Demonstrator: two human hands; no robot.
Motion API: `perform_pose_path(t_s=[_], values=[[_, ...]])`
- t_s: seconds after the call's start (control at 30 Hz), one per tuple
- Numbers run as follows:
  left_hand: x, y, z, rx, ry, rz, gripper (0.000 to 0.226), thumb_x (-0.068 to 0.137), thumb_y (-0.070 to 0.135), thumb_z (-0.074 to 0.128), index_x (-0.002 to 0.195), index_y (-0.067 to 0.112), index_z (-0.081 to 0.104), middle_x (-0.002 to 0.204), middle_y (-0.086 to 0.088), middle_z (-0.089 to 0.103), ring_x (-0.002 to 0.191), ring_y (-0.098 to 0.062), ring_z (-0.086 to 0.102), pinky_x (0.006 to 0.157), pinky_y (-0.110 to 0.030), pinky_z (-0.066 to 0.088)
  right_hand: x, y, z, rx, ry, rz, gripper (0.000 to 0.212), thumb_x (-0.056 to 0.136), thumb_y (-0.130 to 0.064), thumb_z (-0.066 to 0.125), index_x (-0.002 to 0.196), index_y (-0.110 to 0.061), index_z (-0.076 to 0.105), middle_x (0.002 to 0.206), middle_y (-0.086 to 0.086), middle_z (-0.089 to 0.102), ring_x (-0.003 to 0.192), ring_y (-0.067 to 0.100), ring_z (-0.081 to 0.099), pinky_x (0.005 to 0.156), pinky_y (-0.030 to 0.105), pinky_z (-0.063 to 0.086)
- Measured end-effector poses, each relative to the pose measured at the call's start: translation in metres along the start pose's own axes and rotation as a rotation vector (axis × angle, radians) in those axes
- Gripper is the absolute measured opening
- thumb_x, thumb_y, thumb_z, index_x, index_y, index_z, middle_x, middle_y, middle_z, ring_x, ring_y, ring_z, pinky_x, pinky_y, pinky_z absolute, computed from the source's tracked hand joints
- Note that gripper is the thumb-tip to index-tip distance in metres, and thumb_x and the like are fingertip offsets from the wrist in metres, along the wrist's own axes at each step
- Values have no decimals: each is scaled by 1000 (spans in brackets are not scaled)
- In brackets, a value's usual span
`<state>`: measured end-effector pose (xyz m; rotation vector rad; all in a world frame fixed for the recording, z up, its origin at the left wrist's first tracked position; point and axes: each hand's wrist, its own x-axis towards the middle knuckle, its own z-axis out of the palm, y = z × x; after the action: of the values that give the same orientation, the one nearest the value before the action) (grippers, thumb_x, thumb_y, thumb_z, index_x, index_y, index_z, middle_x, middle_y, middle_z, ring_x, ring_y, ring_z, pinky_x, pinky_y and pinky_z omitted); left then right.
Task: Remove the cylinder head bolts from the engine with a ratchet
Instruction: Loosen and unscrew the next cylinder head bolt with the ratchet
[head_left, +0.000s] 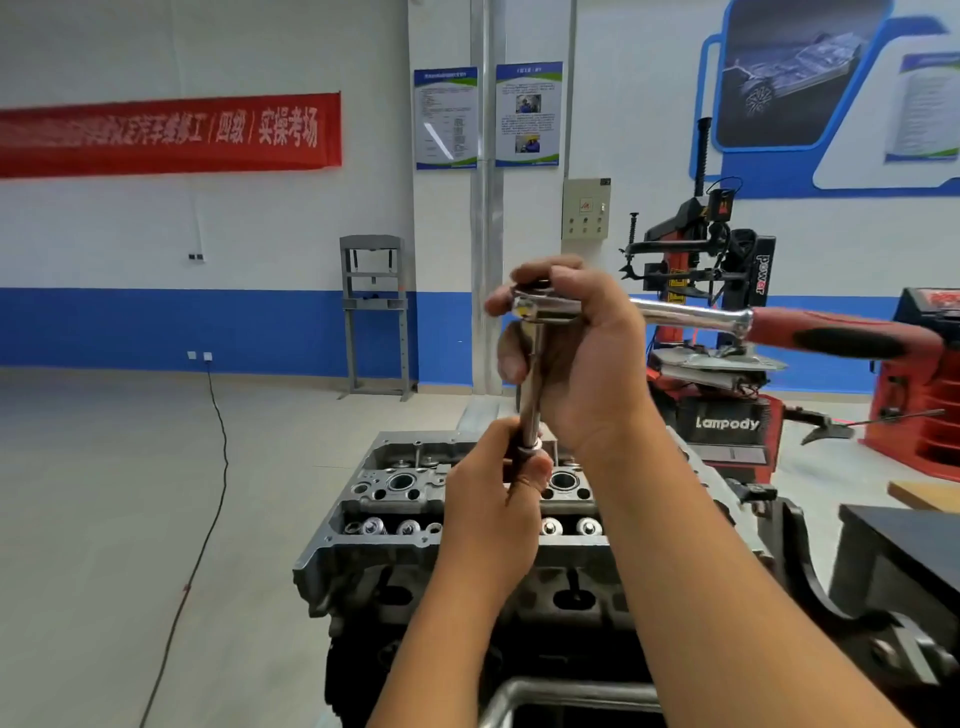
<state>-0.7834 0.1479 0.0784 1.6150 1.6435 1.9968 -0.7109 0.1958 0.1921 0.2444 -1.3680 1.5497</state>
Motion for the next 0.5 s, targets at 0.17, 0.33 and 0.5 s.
perform_pose_path(t_s=[0.17,0.33,0.5], values=[[-3,2,16,45,152,31,30,95,2,64,100,31,69,78,16,68,75,-8,65,65,-19,49,-4,6,2,-220,197,-228,18,95,-26,58,89,-9,62,85,28,66,45,28,55,46,29,40],[-2,-3,10,61,115,51,32,91,-1,58,89,31,59,73,10,64,65,-9,55,57,-17,41,-9,25,21,-575,309,-427,16,90,-27,67,92,-12,69,72,12,68,50,30,66,43,22,43],[2,-2,-4,-83,-88,1,30,105,11,52,100,38,63,82,8,68,68,-11,60,61,-36,53,-6,4,6,-131,127,-113,15,89,-24,56,88,-12,66,86,16,70,46,24,51,45,26,37]])
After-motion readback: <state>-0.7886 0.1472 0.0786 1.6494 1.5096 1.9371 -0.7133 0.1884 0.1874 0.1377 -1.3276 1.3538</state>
